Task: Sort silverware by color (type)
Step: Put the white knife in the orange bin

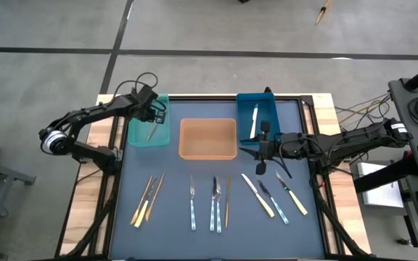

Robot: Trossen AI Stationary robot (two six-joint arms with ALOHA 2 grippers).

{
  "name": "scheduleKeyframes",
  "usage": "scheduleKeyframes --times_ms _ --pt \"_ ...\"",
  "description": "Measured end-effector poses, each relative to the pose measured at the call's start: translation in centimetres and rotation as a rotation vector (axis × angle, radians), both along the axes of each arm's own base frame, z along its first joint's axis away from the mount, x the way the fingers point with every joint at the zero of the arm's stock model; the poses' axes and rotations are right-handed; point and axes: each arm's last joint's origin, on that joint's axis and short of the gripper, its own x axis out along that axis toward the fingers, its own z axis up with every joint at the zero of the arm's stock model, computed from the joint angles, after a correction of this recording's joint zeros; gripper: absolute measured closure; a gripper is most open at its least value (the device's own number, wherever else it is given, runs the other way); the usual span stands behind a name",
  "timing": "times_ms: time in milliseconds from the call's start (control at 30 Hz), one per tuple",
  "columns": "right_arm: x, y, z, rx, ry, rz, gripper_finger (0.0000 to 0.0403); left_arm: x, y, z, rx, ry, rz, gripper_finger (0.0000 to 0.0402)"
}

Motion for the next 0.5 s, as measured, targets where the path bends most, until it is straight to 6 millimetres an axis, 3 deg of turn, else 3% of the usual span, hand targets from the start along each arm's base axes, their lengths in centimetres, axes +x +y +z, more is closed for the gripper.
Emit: scheduleKeyframes --times_ms 233,500 --pt "0.0 0.0 0.0 0.006 -0.002 -0.001 0.0296 0.9 -1.9 1.8 0.069 -0.038 -0.122 0.0373" --pt "0.0 0.0 0.1 0.055 -0.022 -0.013 0.0296 4.0 -7.4 4.1 0.176 -0.139 -0.336 0.0372"
